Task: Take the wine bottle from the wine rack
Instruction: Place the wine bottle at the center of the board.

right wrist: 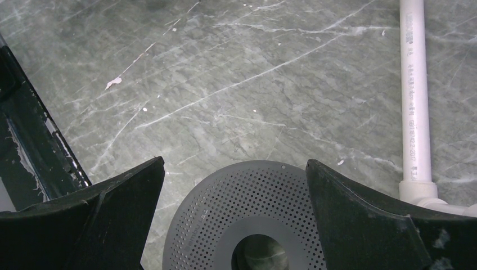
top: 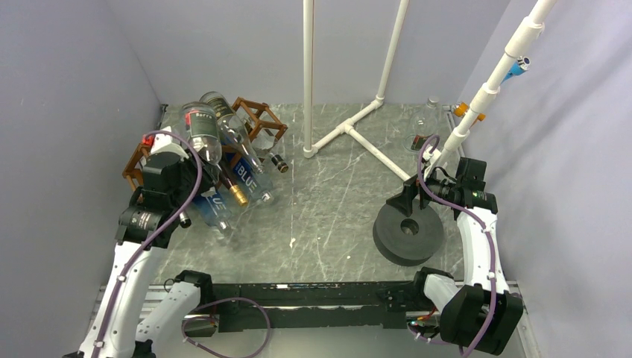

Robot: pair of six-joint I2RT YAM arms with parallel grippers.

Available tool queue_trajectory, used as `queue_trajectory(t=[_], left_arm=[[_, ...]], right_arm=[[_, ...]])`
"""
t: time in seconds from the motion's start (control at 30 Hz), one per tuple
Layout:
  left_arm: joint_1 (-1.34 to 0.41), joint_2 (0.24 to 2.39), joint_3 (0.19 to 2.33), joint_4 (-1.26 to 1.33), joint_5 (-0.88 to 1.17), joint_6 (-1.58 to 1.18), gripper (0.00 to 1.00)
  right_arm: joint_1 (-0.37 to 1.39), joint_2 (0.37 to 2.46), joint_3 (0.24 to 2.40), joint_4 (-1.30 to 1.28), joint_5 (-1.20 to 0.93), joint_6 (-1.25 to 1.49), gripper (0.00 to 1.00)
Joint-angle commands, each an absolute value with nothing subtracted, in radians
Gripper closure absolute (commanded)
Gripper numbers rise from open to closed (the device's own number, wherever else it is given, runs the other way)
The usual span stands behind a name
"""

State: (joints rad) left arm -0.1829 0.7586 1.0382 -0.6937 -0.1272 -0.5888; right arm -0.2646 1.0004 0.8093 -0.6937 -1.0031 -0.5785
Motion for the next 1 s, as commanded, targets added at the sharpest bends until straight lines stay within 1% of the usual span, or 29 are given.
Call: queue_trajectory(t=[0.0,0.43,0.97], left_arm=[[-0.220,0.741,1.154,-0.369,-0.136,-0.593,1.00],[-0.364,0.790,1.170,-0.317,-0.177,-0.606,1.00],[-0.547,0.884,1.190,-0.248,-0.183,-0.621,1.00]], right_arm=[[-0.261,0.994,0.835,-0.657,-1.006,-0.584,0.00],[-0.261,0.993,0.833,-0.653,-1.003,-0.583,0.00],[-0.258,0.992,0.833,-0.653,-1.002,-0.584,0.00]])
